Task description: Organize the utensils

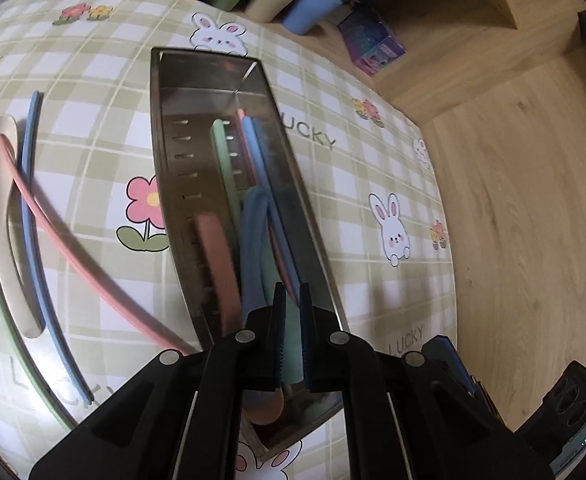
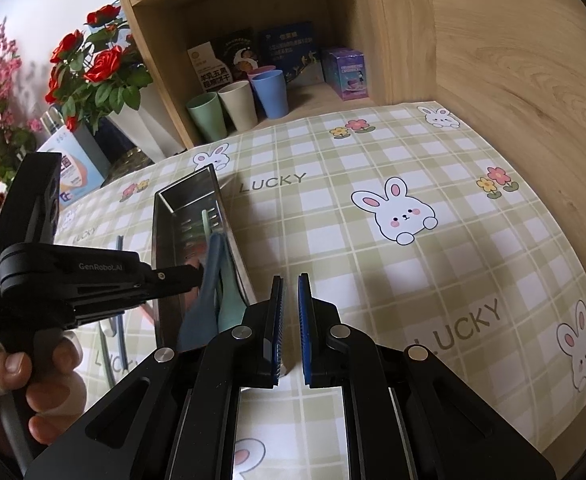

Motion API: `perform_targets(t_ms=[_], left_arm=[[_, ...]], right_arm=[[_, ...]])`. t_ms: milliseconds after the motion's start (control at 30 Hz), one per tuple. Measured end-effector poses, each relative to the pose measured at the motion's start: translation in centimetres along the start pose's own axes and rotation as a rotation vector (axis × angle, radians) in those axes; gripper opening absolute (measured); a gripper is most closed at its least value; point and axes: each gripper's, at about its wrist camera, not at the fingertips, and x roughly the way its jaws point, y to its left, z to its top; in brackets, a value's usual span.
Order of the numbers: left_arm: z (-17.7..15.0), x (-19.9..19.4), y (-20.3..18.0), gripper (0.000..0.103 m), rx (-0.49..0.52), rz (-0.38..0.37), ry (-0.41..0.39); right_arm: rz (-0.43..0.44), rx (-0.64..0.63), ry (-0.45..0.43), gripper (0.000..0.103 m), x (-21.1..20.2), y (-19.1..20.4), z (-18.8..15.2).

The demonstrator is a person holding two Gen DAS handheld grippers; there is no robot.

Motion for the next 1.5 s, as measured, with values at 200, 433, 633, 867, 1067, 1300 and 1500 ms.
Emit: perform_targets(t_ms=[200,433,633,867,1067,1300,1500], left_arm=[[0.1,-3.7,0.1,0.007,0.134,0.021,-0.069],[0.3,-9.8,4.2,0.012,0.257,0.125,-0.185],[-0.3,-13.2,9.6,0.012,0.225,0.213,-0.205],[-1.0,-12.6,13.1,0.020,0.177,0.276,-0.179],[-1.7,-9.8,13.1,0.043,0.186,0.343,-0.151],[-1.8,-7.5,13.0,0.043,0.210,0.419,-0.135],[-1.2,-6.5,13.1,0.043,0.199,0.499,-0.143]], right_arm=[[0.006,-0.006,0.000,0.008,-0.7,0.9,-0.5],[0.029,-0.010,0.015,0.008,0.2,3.2,-1.3],[0.061,-0.006,0.033,0.008,1.5,5.2,-1.8],[0.068,-0.029,0.042,0.008,2.5,7.8,-2.3],[0.055,-0.019,0.046,0.008,2.5,7.5,-2.5],[0.033,-0.009,0.039,0.008,2.0,6.5,-2.6],[0.036,-0.008,0.044,0.008,2.0,6.4,-2.7]])
